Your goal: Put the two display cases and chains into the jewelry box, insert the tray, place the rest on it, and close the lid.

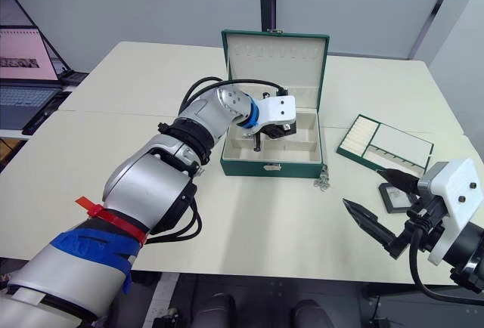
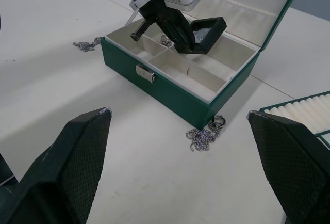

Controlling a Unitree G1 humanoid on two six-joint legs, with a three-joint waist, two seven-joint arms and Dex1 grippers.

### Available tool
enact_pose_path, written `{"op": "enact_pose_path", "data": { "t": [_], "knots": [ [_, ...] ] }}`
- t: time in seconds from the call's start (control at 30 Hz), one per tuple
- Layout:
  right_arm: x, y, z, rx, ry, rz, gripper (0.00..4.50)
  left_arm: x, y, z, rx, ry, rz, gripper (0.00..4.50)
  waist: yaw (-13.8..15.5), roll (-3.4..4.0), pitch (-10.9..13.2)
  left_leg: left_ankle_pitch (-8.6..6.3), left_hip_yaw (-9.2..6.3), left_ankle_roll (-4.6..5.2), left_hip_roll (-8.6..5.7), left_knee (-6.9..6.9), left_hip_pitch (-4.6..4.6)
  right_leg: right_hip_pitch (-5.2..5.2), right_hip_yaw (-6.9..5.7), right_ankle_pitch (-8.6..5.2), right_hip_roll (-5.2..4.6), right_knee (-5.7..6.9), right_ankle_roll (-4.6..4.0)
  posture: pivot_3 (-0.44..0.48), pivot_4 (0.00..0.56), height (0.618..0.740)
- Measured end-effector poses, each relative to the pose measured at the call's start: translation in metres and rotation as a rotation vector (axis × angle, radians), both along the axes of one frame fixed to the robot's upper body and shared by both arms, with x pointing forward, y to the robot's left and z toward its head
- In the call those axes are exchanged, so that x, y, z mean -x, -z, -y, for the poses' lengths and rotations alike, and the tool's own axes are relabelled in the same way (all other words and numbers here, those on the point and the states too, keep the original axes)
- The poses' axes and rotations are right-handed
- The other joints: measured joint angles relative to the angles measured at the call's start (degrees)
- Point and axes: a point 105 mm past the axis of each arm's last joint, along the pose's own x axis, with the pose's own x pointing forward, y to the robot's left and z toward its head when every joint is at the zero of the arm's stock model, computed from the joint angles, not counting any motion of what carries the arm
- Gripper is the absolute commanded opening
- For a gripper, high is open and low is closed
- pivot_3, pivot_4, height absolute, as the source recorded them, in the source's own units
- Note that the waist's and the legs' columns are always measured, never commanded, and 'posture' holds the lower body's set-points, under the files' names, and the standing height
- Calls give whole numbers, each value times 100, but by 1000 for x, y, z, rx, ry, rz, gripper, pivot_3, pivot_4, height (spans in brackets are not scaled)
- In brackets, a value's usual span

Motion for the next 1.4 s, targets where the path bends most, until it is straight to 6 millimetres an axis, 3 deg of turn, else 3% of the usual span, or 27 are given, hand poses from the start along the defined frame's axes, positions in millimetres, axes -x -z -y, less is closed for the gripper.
{"op": "enact_pose_path", "data": {
  "t": [0.67, 1.1, 1.27, 1.4],
  "knots": [
    [1, 1, 4, 9, 39, -1, 4500, 1, 3, 6, 21, 2, 2, 40, 1, 0, 0, 0, -1, 0, -1, 0, 3, 5, -1, 0, 0, -1, 0, 0, 150, 737],
    [1, 0, 2, 19, 25, 2, 4500, 2, 1, 13, 94, 15, -2, 3898, 0, 0, 0, 0, -3, -1, -1, 0, 8, 12, -2, 0, 0, -2, 1, 0, 150, 737],
    [0, -1, -2, 9, 6, 5, 4500, 11, -10, 6, 239, 39, -167, 3898, -17, 1, 0, 2, -3, -4, 0, 0, 12, 14, -4, 0, 1, 0, 0, 0, 150, 737],
    [0, 6, -12, -25, -38, -26, 4500, 29, -47, -17, 420, 172, -300, 3898, -40, 9, -4, 3, -3, -6, 2, 0, 16, 18, -4, 0, 1, 1, 1, 0, 150, 737]
  ]
}}
